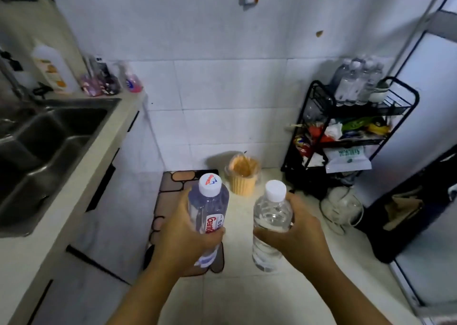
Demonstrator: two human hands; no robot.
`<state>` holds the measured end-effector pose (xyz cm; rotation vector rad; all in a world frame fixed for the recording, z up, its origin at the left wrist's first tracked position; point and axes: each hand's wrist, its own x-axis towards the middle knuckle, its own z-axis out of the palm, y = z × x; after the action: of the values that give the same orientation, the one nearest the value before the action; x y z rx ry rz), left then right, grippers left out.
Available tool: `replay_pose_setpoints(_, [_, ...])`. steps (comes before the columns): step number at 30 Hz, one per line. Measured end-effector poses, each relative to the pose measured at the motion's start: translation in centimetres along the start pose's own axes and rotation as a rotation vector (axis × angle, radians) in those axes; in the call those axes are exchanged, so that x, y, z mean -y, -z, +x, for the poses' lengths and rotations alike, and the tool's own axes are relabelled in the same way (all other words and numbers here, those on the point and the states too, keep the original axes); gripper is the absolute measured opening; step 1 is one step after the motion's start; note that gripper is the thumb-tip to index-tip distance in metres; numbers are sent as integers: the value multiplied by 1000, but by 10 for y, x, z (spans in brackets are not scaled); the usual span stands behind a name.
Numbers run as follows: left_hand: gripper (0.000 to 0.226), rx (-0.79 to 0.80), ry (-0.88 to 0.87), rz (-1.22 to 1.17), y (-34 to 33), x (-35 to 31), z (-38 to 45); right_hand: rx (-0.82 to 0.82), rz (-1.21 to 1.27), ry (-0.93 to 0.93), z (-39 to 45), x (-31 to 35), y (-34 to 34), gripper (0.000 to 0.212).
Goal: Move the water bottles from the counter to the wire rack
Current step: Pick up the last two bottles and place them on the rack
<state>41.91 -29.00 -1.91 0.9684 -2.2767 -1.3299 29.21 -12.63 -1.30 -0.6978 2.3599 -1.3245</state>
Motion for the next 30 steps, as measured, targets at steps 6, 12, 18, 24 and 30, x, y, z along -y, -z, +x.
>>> replay_pose_setpoints(6, [71,240,-69,-76,-73,-55,126,-227,-13,-117,99,-25,60,62])
replay_pose_setpoints(12, [74,270,-211,-26,-161,-104,227,-309,31,-199,193,-66,120,65])
replay_pose_setpoints(18, [73,251,-272,-12,-239,-172,320,-344,36,-159,299,-87,204,65])
replay_pose_setpoints(24, [74,254,-294,-11,-296,-224,402,-361,34,-137,390,-95,270,68])
replay_pose_setpoints(30, [73,310,-363,-15,-344,-258,490,-400,69,-162,479,-109,304,66])
